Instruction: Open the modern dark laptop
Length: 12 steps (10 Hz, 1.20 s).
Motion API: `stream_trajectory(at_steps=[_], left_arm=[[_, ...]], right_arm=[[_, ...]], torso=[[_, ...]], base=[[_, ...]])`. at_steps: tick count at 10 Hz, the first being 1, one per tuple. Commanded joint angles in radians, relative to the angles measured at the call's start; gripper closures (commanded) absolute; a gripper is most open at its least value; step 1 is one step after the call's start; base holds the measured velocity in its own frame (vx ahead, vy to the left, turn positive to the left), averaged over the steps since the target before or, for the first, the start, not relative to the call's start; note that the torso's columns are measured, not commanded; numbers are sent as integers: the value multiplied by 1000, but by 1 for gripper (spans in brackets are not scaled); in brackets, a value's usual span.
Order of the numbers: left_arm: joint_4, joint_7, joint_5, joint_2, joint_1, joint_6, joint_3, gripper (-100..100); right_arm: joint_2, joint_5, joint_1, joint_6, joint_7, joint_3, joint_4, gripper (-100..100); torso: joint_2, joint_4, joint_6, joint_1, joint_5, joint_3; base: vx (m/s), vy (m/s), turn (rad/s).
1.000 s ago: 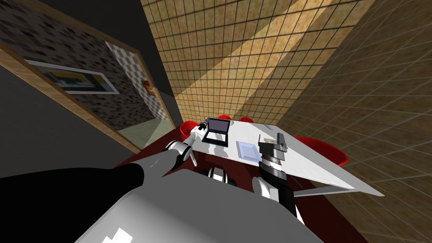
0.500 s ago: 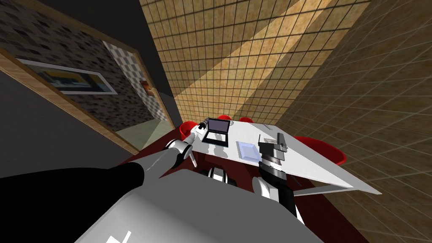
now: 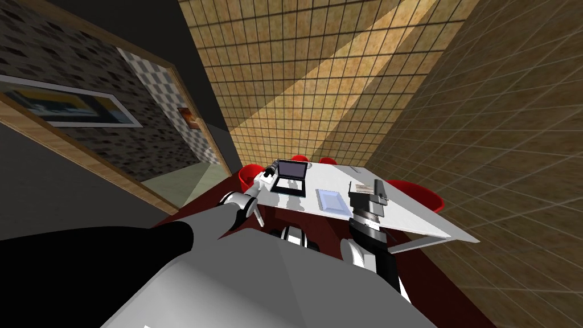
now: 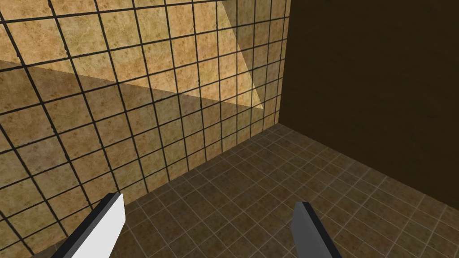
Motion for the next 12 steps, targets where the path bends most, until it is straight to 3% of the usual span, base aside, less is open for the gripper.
stream_trajectory(at_steps=[1, 2, 4, 5, 7, 8, 11, 12], left_arm=[[9, -30, 14, -2, 34, -72, 39, 100], [12, -61, 27, -1, 65, -103, 78, 100], [12, -61, 27, -1, 65, -138, 78, 100], [15, -91, 40, 1, 97, -166, 117, 100], [15, -91, 40, 1, 97, -207, 117, 100], [18, -121, 53, 2, 128, -249, 157, 100], [18, -121, 53, 2, 128, -273, 157, 100], [22, -152, 66, 4, 160, -318, 196, 100]], right_arm=[[0, 0, 0, 0, 0, 0, 0, 0], [0, 0, 0, 0, 0, 0, 0, 0], [0, 0, 0, 0, 0, 0, 0, 0], [0, 0, 0, 0, 0, 0, 0, 0], [0, 0, 0, 0, 0, 0, 0, 0], [0, 0, 0, 0, 0, 0, 0, 0], [0, 0, 0, 0, 0, 0, 0, 0], [0, 0, 0, 0, 0, 0, 0, 0]], torso=[[0, -2, 2, 0, 1, 0], [-2, -1, 3, 0, 1, -1], [-3, -2, 2, 0, 1, -2], [-3, -1, 1, 0, 0, -2], [-4, -2, 2, 2, 2, -2], [-4, -1, 2, 2, 1, -2], [-3, 0, 2, 1, 1, -2], [-3, 0, 2, 1, 1, -2]], base=[[-22, -5, -91], [-19, 0, -202], [-23, -7, -33], [-15, -12, -151], [-12, -5, -47], [-13, -7, -157], [-11, -4, -39], [-6, -9, -154]])
